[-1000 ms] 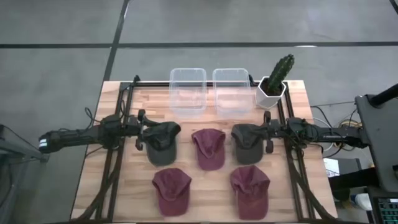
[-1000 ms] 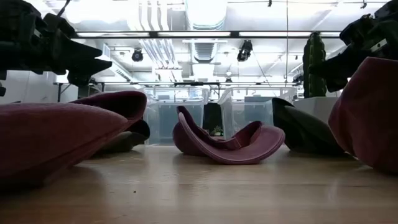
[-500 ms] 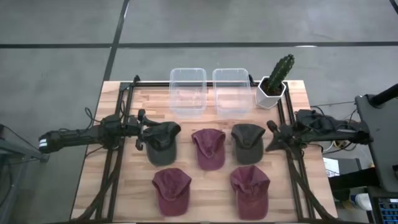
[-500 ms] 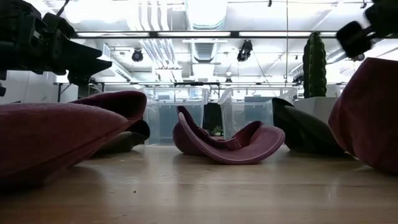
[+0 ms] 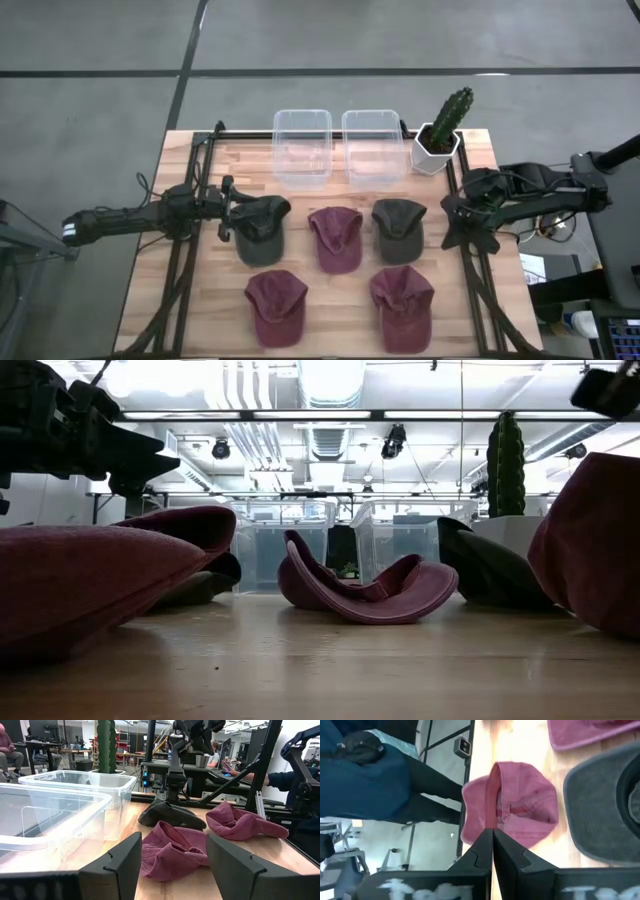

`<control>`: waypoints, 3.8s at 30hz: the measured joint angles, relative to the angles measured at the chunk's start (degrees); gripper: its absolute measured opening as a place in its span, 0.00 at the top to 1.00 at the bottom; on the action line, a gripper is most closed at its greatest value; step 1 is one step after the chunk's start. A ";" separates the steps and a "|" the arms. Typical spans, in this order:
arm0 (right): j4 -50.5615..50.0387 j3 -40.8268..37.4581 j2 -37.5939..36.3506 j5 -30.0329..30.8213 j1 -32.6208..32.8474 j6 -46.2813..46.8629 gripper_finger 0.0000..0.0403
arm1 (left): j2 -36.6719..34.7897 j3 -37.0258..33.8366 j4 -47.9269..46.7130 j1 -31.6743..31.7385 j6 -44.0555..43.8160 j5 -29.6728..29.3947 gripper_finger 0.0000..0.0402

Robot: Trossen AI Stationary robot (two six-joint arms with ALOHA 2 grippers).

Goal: Pick & Place hat
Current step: Put the left black cap into the right transparent bin

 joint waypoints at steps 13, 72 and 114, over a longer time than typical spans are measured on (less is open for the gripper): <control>0.09 8.11 10.30 1.16 -0.02 -2.24 0.98 | 0.02 0.00 0.45 0.01 -4.65 0.23 0.47; 11.68 0.12 -1.70 20.35 -0.04 -11.41 0.98 | 39.17 46.75 -72.98 -0.05 -55.73 10.60 0.47; 11.67 0.12 -1.68 21.73 -0.07 -9.95 0.98 | 49.30 27.70 -54.01 -3.90 -69.55 5.61 0.51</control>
